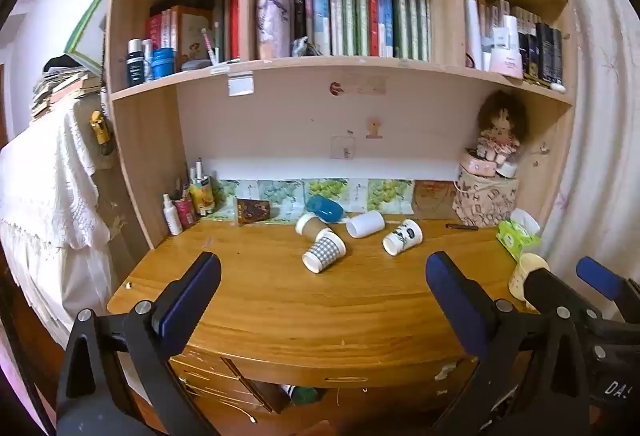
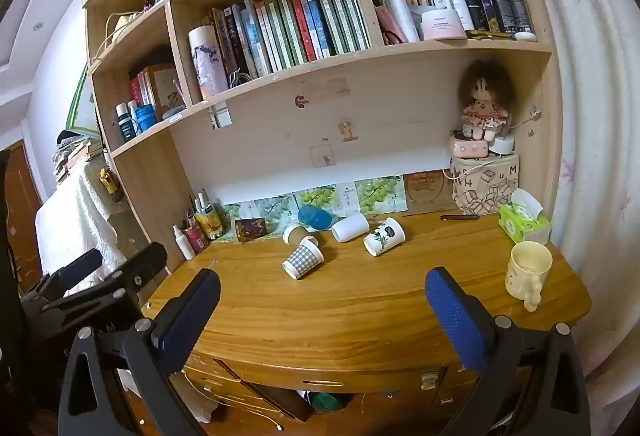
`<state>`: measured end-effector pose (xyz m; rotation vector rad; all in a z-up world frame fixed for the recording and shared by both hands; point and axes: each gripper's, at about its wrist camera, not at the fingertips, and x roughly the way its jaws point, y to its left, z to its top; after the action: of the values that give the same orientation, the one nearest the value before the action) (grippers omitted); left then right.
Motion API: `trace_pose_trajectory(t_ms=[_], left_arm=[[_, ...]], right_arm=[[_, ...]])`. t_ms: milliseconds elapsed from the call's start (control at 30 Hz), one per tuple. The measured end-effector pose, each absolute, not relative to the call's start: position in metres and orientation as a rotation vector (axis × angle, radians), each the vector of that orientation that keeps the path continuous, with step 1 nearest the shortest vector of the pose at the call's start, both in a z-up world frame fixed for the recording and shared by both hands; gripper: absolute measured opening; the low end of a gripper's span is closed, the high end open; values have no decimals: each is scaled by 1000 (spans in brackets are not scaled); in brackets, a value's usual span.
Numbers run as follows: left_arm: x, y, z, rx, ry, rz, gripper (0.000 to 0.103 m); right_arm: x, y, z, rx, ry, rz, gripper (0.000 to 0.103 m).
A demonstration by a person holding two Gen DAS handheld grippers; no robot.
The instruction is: Flip cup upright
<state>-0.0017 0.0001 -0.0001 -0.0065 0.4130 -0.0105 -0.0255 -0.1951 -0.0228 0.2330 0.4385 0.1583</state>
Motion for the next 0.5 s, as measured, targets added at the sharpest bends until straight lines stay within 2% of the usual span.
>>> trace_pose_trajectory(t_ms=[500], left_arm=[[-2, -6, -3, 14, 434, -22, 102]], right_arm=[[-26, -197, -24, 232, 448, 158, 103]])
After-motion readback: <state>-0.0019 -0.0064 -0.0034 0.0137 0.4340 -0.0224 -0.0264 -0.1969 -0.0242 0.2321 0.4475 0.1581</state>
